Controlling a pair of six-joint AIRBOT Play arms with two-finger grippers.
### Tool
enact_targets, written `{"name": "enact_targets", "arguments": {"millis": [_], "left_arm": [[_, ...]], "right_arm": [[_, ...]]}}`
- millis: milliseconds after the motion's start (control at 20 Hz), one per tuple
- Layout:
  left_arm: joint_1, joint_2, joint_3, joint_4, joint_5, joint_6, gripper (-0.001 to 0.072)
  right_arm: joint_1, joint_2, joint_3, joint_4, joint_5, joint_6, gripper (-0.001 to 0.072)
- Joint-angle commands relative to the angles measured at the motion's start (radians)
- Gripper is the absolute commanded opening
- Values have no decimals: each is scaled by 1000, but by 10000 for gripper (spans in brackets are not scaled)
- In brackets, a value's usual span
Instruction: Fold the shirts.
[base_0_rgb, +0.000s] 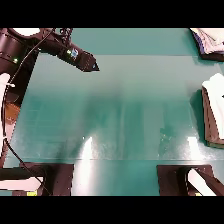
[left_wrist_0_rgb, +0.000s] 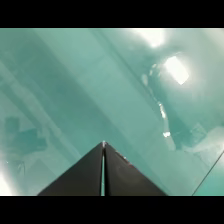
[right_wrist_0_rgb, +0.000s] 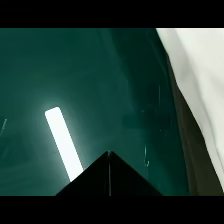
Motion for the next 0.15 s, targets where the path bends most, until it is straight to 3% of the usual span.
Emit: {"name": "enact_targets", "arguments": {"millis": [0, 100], "left_arm": [[0, 0, 0, 0, 8, -1, 26], [0, 0, 0, 0, 8, -1, 26]], "right_arm": [[56, 0, 0, 12, -23, -1, 17], [55, 0, 0, 11, -20, -1, 16]]}}
